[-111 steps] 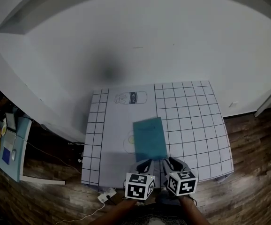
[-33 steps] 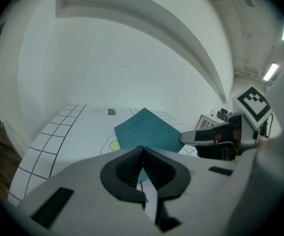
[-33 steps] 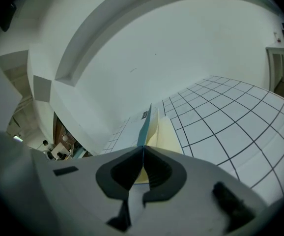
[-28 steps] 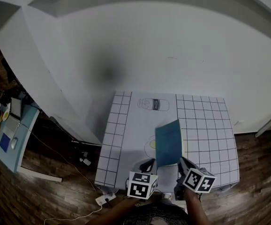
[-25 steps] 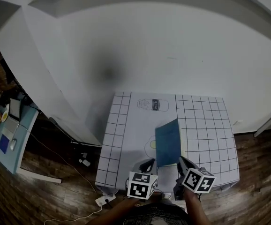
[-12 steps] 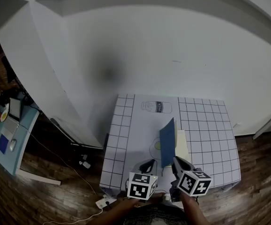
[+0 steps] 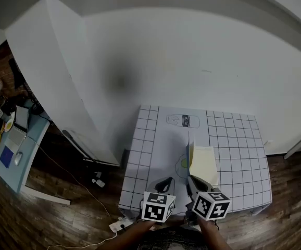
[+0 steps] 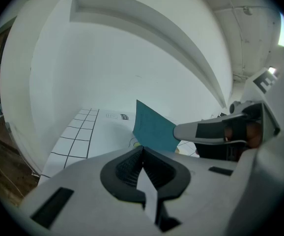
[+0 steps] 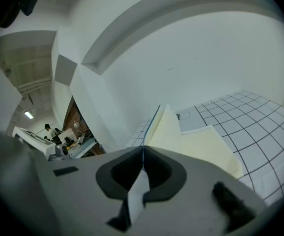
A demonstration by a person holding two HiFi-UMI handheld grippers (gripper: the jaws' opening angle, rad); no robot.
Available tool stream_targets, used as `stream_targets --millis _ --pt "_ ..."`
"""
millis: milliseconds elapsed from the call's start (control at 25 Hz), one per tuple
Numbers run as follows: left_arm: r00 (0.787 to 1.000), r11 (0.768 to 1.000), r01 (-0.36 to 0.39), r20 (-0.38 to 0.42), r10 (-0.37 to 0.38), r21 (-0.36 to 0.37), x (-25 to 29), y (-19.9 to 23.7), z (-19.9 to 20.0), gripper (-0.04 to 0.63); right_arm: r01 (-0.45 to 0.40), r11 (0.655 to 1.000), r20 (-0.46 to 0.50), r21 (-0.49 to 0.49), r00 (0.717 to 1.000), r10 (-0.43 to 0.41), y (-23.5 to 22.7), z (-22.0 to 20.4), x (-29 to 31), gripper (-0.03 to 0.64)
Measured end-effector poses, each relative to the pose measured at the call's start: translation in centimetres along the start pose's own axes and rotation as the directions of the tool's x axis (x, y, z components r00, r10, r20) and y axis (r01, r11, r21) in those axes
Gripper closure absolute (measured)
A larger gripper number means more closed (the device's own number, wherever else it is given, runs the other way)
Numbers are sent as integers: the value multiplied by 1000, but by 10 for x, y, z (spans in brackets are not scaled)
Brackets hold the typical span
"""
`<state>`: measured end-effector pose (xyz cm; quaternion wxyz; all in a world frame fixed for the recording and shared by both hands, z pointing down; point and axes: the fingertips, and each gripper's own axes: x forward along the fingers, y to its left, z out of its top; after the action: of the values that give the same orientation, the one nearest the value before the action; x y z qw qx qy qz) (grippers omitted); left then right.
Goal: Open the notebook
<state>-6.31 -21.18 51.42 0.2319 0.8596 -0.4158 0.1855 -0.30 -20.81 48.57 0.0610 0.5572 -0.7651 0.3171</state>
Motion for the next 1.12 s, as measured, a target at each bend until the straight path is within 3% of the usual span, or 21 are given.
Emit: stream_targets --millis 520,720,1120 --pt "1000 1000 -17 -6 17 -5 -10 32 -3 584 -22 991 -81 -134 997 12 33 -33 35 600" --pt "999 1000 -29 -14 29 -8 -12 45 -6 584 -30 966 -132 -257 991 -4 43 -50 51 600" --pt "998 998 -55 -28 55 5 -18 67 -13 584 -37 936 -207 -349 978 -39 49 -81 77 600"
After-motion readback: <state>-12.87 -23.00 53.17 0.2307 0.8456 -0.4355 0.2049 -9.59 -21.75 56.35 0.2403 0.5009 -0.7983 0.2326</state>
